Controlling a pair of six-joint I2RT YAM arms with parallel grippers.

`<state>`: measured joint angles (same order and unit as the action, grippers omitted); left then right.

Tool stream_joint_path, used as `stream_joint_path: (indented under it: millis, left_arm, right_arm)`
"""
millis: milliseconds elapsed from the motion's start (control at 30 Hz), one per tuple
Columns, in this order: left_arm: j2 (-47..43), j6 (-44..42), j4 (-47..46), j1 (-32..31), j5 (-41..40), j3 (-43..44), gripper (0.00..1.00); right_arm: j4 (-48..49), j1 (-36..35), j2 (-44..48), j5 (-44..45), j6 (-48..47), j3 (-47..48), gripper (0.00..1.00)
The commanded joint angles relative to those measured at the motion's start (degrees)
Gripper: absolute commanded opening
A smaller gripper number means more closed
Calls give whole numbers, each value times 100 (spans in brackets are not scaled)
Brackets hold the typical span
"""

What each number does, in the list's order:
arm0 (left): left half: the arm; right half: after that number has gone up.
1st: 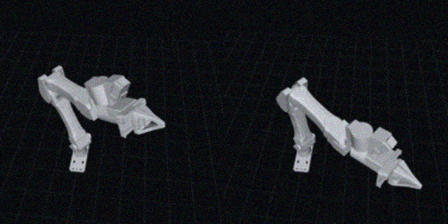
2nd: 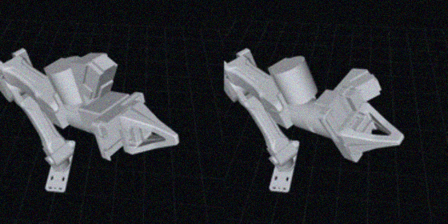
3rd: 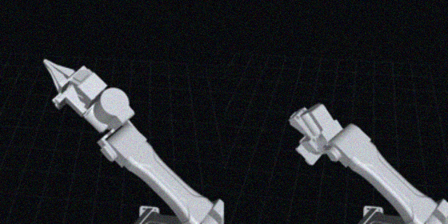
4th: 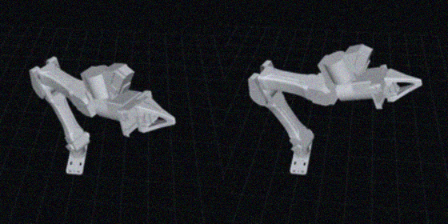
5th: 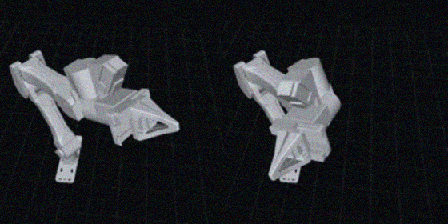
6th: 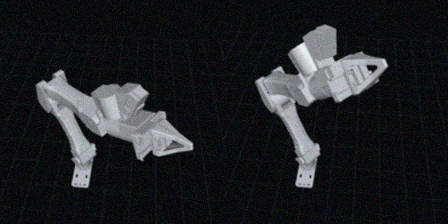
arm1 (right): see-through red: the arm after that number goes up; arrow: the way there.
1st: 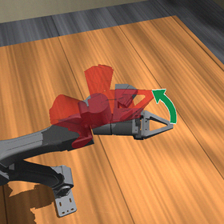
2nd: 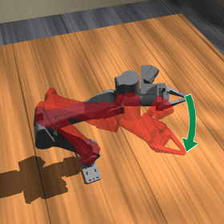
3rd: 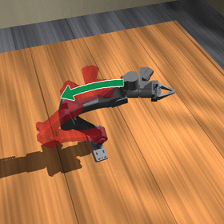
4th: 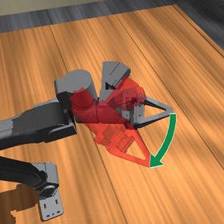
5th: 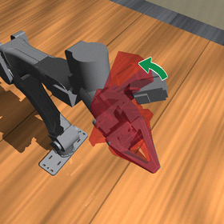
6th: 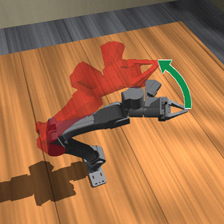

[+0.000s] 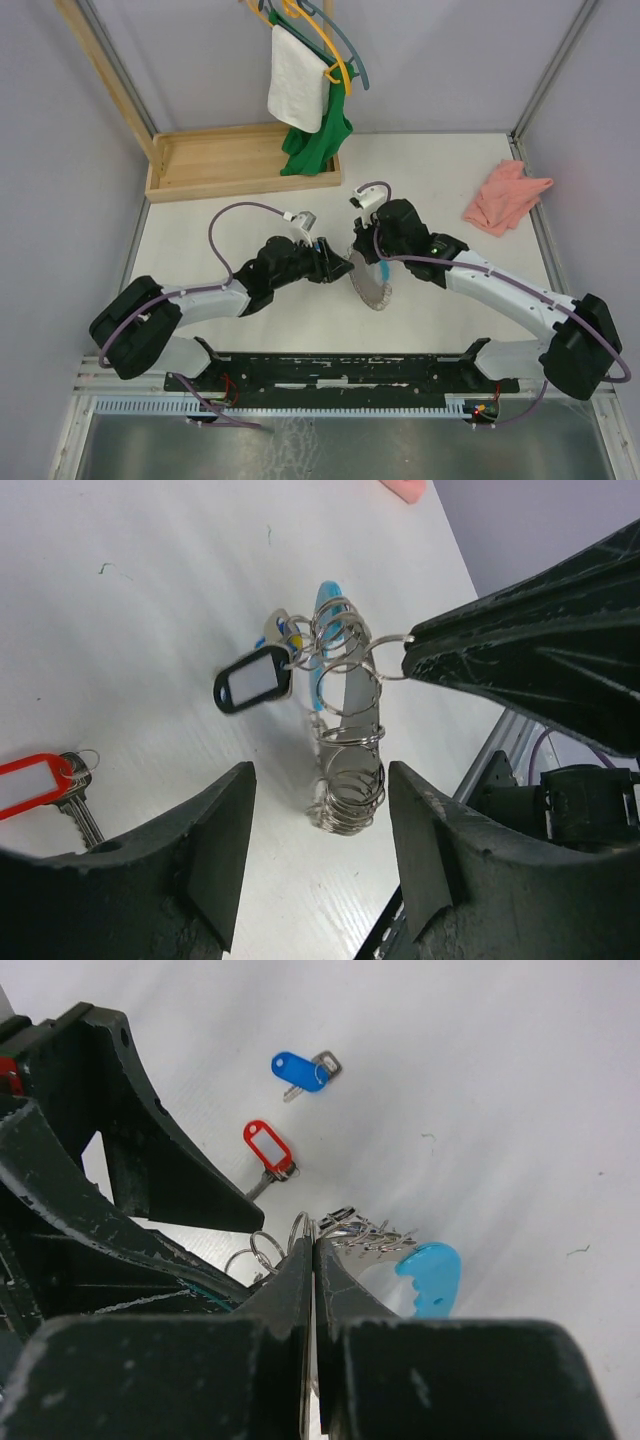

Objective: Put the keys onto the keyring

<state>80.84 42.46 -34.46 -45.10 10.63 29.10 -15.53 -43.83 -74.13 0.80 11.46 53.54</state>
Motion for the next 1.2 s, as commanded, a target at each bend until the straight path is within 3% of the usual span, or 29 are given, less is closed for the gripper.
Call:
stream_joint_path:
  millis: [0,267,600,967,1167]
  left_arm:
    - [-627,-514,170,-10,-83,190,64]
    - [-1261,-1269,697,-12,302,351,70]
    - [-1683,-1944,980,8,424,228,69]
    - [-1979,-2682,639,210,890,176,64]
    - [-1753,-2938,380,320,1250,260,59]
  right_arm:
    - [588,-16,548,-120,-273,55,1]
    - [1091,-13,823,-552,-649,-259,1]
    - [1163,-11,882,-911,-843,-510,1]
    - [814,-11,1471,-996,-1727,-603,1]
    - [-16,-14,1413,-992,-1664,-61,1]
